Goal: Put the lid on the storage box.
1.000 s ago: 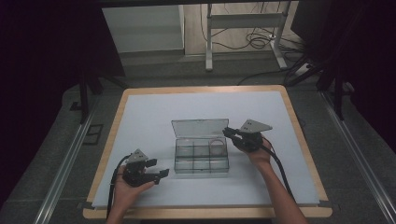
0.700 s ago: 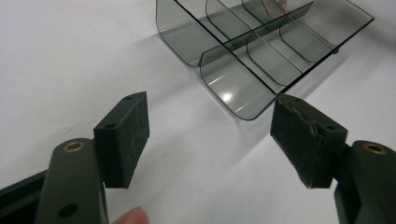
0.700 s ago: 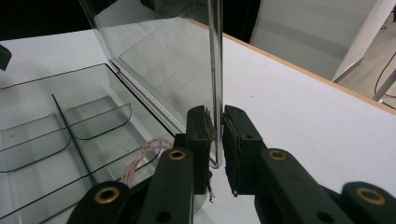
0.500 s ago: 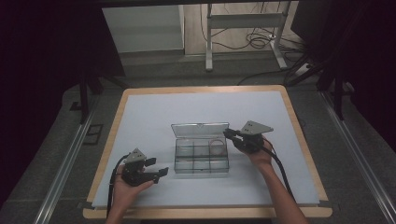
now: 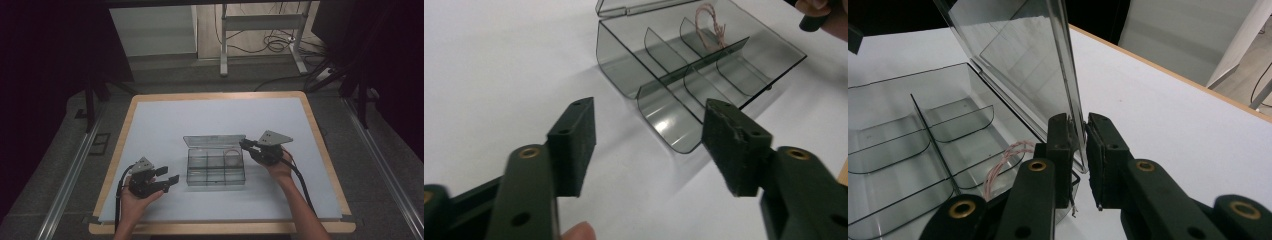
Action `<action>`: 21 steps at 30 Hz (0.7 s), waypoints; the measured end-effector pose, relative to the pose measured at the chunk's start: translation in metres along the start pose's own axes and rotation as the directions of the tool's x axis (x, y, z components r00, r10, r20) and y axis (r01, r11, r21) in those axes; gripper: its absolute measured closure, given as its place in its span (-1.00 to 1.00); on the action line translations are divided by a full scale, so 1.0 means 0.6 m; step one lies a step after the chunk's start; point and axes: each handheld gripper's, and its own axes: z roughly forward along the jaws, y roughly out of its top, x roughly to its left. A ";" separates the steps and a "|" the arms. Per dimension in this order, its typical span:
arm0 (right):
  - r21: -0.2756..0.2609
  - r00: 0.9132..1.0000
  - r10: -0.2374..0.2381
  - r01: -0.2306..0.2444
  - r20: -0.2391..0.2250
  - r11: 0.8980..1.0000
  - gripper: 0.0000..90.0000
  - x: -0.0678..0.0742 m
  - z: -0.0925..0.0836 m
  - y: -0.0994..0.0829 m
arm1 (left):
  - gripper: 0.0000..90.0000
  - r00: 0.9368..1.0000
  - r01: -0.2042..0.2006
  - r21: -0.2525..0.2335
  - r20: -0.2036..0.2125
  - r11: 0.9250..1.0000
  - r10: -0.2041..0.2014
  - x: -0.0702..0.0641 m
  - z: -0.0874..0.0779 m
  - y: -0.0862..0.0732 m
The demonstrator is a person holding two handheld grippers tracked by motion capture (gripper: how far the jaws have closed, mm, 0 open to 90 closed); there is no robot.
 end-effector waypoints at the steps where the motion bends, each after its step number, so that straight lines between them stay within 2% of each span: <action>1: 0.001 1.000 -0.001 0.001 0.000 1.000 0.75 0.000 0.000 -0.001 | -0.03 1.000 -0.003 -0.007 -0.002 1.000 0.003 0.000 -0.001 0.002; 5: 0.005 1.000 -0.001 0.001 -0.006 1.000 0.75 -0.001 0.000 -0.004 | 0.32 1.000 -0.006 -0.017 -0.009 1.000 0.006 -0.001 -0.003 0.009; 10: 0.003 1.000 0.000 0.000 -0.008 1.000 0.75 0.000 0.001 -0.006 | 0.64 1.000 -0.017 -0.023 0.011 1.000 0.017 -0.006 0.004 0.025; 18: 0.006 1.000 -0.003 0.003 -0.011 1.000 0.74 0.000 0.001 -0.007 | 0.98 0.999 -0.033 -0.035 0.021 0.999 0.034 -0.010 0.021 0.053; 21: 0.007 1.000 -0.006 0.006 -0.012 1.000 0.74 0.000 0.001 -0.007 | 1.00 0.999 -0.040 -0.035 0.022 0.999 0.041 -0.011 0.026 0.063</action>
